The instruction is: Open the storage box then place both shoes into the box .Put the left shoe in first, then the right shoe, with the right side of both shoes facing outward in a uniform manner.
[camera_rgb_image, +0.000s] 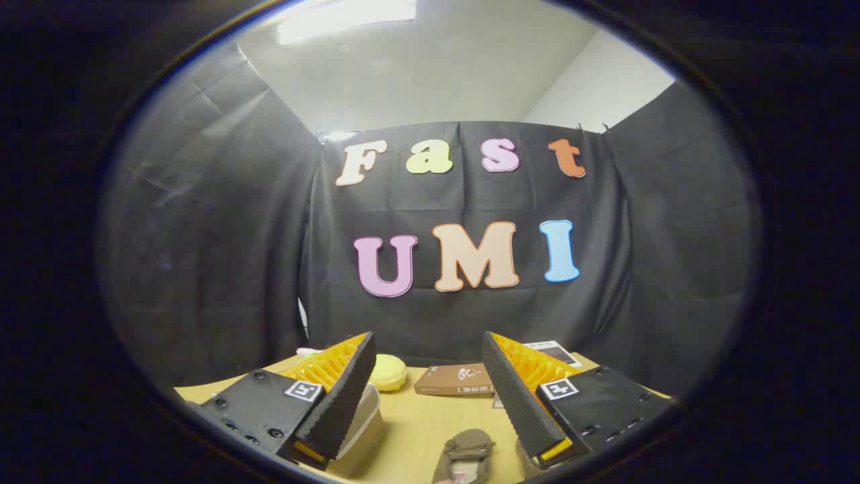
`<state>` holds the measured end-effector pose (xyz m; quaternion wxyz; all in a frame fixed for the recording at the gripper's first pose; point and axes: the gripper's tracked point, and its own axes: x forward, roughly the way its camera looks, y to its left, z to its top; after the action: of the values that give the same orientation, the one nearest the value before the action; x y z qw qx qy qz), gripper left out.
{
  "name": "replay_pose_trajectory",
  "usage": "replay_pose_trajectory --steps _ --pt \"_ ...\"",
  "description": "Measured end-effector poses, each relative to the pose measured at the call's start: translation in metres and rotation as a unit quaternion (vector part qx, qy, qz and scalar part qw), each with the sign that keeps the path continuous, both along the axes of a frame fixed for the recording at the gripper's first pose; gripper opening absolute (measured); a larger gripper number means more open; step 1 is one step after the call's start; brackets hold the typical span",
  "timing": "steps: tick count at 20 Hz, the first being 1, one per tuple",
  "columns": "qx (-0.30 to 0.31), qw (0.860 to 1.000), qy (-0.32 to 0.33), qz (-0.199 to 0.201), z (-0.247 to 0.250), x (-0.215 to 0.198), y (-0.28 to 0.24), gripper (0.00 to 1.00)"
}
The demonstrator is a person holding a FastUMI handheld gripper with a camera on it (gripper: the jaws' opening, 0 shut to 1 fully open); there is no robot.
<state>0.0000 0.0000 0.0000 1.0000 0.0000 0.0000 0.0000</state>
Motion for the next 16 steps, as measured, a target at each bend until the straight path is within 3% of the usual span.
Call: replay_pose_trajectory --steps 16 --pt "-0.033 0.999 0.014 0.010 -0.013 0.009 -0.033 1.00"
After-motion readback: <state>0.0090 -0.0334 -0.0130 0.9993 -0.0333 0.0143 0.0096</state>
